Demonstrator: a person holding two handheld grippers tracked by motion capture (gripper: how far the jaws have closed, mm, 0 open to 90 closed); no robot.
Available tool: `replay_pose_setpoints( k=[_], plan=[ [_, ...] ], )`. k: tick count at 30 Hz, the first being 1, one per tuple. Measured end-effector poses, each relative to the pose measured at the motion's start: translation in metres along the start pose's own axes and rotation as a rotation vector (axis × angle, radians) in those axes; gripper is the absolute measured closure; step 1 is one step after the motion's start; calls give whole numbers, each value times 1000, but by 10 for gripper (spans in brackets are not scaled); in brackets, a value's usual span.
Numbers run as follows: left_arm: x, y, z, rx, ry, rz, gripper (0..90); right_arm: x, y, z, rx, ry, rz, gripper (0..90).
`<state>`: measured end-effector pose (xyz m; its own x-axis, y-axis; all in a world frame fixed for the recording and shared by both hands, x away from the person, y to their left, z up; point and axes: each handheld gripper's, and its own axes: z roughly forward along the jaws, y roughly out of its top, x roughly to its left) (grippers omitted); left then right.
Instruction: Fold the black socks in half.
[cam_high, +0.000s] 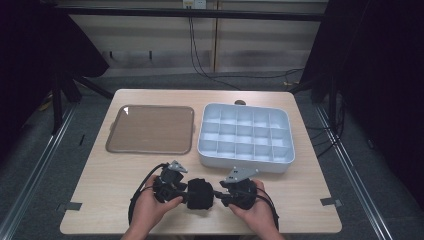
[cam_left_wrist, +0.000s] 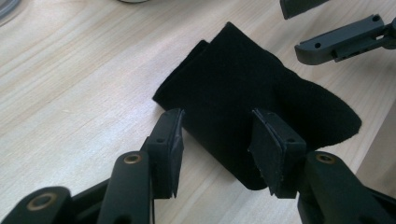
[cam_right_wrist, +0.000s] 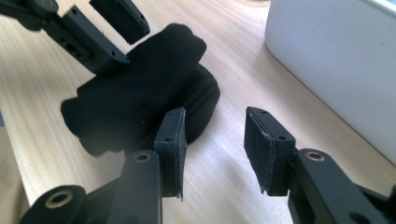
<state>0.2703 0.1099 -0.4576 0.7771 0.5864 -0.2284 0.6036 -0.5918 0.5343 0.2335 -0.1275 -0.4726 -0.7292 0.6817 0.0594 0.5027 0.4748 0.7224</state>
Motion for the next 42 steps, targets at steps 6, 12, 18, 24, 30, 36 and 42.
replay_pose_setpoints(
  k=[6, 12, 18, 24, 30, 36, 42],
  plan=[
    [-3, 0, 2, -5, -5, 2, 541, -2, 5, -1, -18, -5, 11, 562],
    [-6, 1, 5, -14, -10, 6, 545, -1, 10, -1, -41, -7, 21, 544],
    [-11, 3, 8, -7, -18, 23, 560, -3, 12, -4, -49, -15, 40, 524],
    [-17, 4, 12, -2, -32, 41, 559, -1, 12, -2, -45, 4, 55, 502],
    [-16, 4, 11, 11, -34, 54, 547, 4, 6, 9, 20, 13, 47, 480],
    [-15, 4, 7, -8, -18, 37, 542, 0, 0, 13, 42, -6, 54, 473],
    [-11, 4, 1, -15, -13, 36, 537, -3, -6, 15, 34, 7, 100, 475]
  ],
)
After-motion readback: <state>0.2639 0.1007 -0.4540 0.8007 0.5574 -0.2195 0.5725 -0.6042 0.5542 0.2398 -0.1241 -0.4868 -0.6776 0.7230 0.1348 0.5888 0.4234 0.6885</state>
